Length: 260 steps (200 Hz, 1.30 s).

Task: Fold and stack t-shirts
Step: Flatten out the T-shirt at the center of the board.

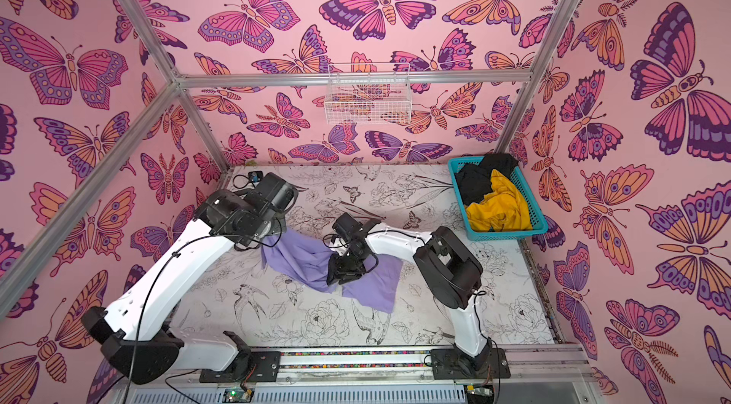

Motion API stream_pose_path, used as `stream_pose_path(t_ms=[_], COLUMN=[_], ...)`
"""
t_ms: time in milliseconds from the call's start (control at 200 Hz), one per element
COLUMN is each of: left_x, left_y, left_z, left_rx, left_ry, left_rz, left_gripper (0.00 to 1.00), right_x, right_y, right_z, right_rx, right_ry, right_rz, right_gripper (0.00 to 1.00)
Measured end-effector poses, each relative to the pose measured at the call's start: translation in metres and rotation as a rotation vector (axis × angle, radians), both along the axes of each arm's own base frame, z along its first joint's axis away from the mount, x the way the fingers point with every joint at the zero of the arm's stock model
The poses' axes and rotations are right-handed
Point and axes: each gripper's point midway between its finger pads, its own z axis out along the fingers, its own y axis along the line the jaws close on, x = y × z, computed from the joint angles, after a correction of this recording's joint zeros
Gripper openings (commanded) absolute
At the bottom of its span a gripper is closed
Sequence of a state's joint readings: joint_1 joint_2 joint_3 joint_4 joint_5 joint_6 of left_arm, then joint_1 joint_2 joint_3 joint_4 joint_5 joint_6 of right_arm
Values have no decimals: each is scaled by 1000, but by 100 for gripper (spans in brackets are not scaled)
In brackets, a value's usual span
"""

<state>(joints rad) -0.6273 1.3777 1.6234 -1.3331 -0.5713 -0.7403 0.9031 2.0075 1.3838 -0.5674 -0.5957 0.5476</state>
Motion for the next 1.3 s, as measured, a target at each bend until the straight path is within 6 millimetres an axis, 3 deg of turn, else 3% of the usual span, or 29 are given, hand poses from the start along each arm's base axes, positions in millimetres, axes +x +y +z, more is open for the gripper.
stream_pose_path(t_ms=[75, 255, 386, 481, 621, 756, 856, 957, 1127, 1202, 1302], left_x=[-1, -3, -3, -4, -17, -50, -78, -104, -137, -146, -153], left_y=[1, 3, 4, 4, -2, -14, -33, -60, -112, -134, -166], left_z=[-1, -2, -3, -4, -18, -27, -25, -28, -38, -28, -6], left_rx=[-1, 1, 3, 3, -47, -140, -252, -355, -557, -658, -800], left_ry=[2, 6, 8, 14, 68, 120, 155, 231, 382, 411, 431], left_rz=[0, 3, 6, 5, -15, -67, -145, -237, -379, -452, -568], left_gripper=[2, 2, 2, 2, 2, 2, 2, 2, 2, 2, 2], right_x=[4, 8, 3, 1, 8, 27, 46, 72, 109, 118, 124], right_y=[5, 5, -13, -32, -53, -71, -83, -87, -84, -89, -110], right_z=[-1, 8, 30, 73, 175, 271, 307, 309, 275, 271, 286], right_rx=[4, -8, -55, -54, 34, 123, 142, 110, -30, -78, -120], right_ry=[-3, -19, -56, -136, -356, -602, -716, -762, -799, -841, -951], right_rz=[-4, 0, 0, -10, -49, -109, -155, -188, -187, -197, -234], right_gripper=[0, 0, 0, 0, 0, 0, 0, 0, 0, 0, 0])
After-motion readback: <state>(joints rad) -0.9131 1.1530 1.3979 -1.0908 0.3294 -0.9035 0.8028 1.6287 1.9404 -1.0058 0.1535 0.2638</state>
